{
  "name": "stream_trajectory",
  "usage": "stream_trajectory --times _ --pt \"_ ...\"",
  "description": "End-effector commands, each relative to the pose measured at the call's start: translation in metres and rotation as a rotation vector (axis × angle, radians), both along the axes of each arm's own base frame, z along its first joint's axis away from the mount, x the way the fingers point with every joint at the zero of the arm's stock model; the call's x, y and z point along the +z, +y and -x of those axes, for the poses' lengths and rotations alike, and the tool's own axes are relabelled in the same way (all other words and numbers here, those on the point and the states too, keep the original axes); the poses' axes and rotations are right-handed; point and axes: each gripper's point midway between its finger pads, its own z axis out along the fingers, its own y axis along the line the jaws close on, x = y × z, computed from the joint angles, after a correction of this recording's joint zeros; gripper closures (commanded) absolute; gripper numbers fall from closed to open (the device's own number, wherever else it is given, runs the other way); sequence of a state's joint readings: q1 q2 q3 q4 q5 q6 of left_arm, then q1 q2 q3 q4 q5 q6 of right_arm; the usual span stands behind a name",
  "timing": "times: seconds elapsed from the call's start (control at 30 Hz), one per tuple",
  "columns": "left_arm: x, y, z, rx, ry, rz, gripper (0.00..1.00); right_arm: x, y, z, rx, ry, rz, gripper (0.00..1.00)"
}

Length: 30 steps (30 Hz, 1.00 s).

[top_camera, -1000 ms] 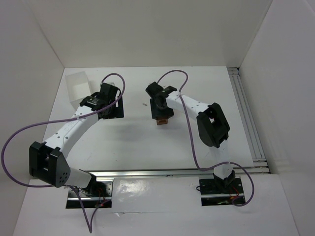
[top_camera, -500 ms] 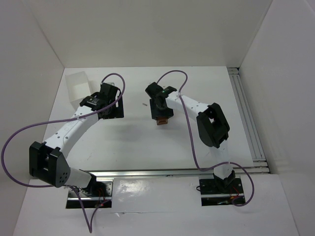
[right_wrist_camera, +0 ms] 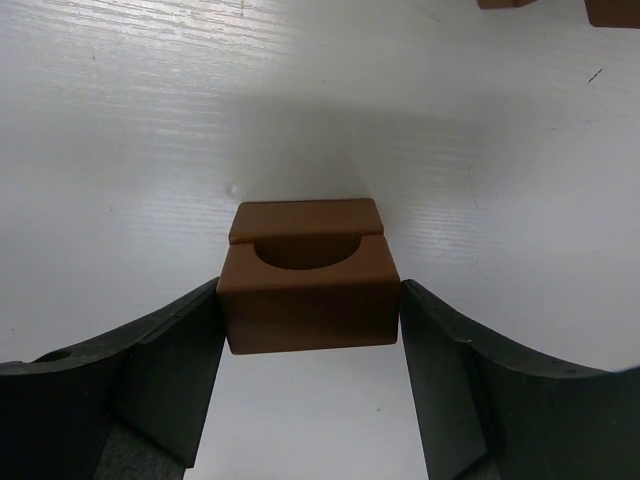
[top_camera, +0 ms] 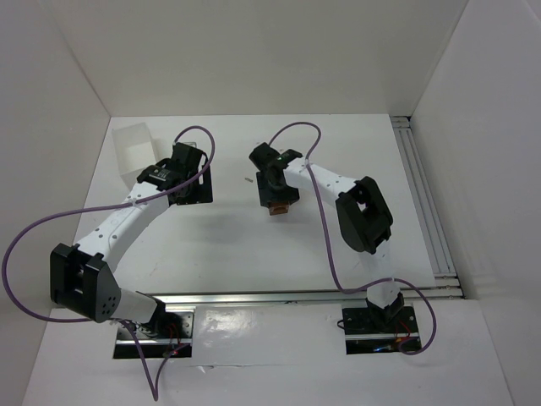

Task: Build the wood block tower

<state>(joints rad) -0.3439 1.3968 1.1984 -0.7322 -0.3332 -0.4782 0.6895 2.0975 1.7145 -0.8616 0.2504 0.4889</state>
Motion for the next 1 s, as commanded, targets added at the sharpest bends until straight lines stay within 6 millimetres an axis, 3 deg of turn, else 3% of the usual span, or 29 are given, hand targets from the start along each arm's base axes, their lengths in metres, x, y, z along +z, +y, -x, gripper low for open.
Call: stream_trajectory --times 0.0,0.23,0.8,0.97 --pt "0.0114 -0.004 -0.0041 0.003 -0.034 0.022 0.06 -0.0029 -0.002 0.0042 0.009 0.004 0.037 0.25" --pt "0.0111 -0.0056 -0.0037 -0.002 -0.032 0.029 0.06 -0.0002 0.0001 0.0023 0.0 -0.003 0.027 0.3" --pt "0.0078 -0.0049 -0.0019 -0.002 -0.023 0.026 0.06 0.0012 0.0031 -0.0013 0.0 -0.01 0.021 0.3" --pt "0.0078 -0.0049 -0.0019 -0.002 -0.023 0.026 0.06 0.0046 0.0064 -0.0028 0.012 -0.013 0.009 0.14"
